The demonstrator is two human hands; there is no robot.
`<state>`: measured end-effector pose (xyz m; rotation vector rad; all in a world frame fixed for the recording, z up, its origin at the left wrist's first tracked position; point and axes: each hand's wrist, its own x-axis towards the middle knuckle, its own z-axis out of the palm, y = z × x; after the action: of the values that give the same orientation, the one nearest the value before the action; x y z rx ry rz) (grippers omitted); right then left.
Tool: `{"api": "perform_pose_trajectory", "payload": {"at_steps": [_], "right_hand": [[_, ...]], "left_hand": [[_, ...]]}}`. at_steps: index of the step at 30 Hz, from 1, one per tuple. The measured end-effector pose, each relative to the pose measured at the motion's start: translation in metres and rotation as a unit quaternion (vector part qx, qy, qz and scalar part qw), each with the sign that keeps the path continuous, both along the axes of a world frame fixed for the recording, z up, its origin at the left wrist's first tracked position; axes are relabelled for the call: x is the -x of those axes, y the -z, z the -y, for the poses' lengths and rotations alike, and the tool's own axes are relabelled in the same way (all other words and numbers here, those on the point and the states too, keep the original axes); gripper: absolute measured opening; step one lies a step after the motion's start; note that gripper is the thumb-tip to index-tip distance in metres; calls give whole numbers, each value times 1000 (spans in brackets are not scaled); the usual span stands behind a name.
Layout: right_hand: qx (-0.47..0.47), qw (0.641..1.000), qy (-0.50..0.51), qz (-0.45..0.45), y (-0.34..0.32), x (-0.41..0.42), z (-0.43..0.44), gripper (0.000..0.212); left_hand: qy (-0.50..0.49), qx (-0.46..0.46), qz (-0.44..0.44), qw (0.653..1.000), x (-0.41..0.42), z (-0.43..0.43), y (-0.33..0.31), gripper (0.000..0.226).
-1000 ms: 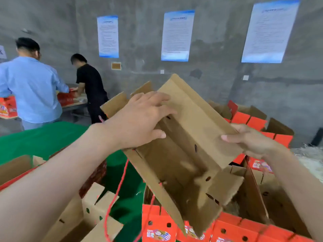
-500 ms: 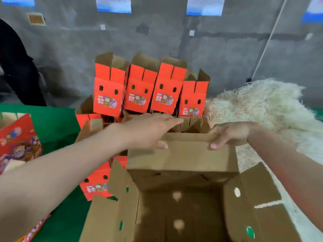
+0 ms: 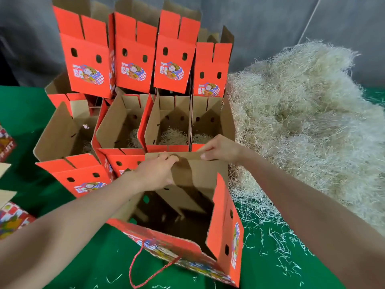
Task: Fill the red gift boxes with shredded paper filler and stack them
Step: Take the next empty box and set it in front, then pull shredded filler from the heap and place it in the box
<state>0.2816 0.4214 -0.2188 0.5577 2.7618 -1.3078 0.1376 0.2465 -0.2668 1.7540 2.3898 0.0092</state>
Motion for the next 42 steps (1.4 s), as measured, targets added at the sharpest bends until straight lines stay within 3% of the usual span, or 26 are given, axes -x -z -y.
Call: {"api": "perform_pose_trajectory", "payload": {"at_steps": [3, 5, 6, 8, 10, 14, 17, 19, 22, 25, 29, 35, 39, 42], "right_hand": [[113, 993, -2, -21, 4, 1, 0, 25], [145, 989, -1, -31, 9, 3, 2, 28], [107, 994, 1, -34, 13, 5, 3, 27], [-59, 998, 4, -25, 20, 9, 1, 26], [-161, 987, 24, 11, 26, 10, -1, 36], [-118, 988, 86, 55, 44, -1, -1, 55], [-195, 976, 58, 79, 55, -9, 3, 41], [-248, 964, 57, 71, 58, -13, 6, 29], [-260, 959, 113, 2, 65, -23, 5, 26], [-259, 961, 93, 17, 72, -37, 8, 25], [-211, 972, 101, 5, 74, -53, 11, 23], [-219, 970, 108, -10, 69, -56, 21, 32], [-209, 968, 138, -28, 68, -56, 24, 34], [-184, 968, 156, -68, 65, -70, 23, 36]], "left_hand": [[-29, -145, -39, 988, 0, 6, -5, 56], [-28, -213, -78, 974, 3, 8, -8, 64], [-25, -214, -87, 973, 5, 8, -9, 70], [-40, -156, -68, 985, 9, 6, -7, 75], [-56, -78, -56, 994, 16, 3, -1, 66], [-60, -32, -74, 995, 25, 4, 14, 36], [-53, -35, -43, 997, 21, 5, 19, 24], [-35, -50, -67, 996, 22, 2, 17, 24], [-5, -24, -43, 999, 22, 0, 8, 20], [7, 15, 21, 1000, 10, 5, 11, 13], [-23, -6, -3, 1000, -5, 4, 16, 20], [-11, -137, 14, 990, -32, -11, 6, 44], [41, -269, -14, 962, -62, -22, 4, 40], [55, -266, 74, 960, -87, -35, 4, 40]]}}
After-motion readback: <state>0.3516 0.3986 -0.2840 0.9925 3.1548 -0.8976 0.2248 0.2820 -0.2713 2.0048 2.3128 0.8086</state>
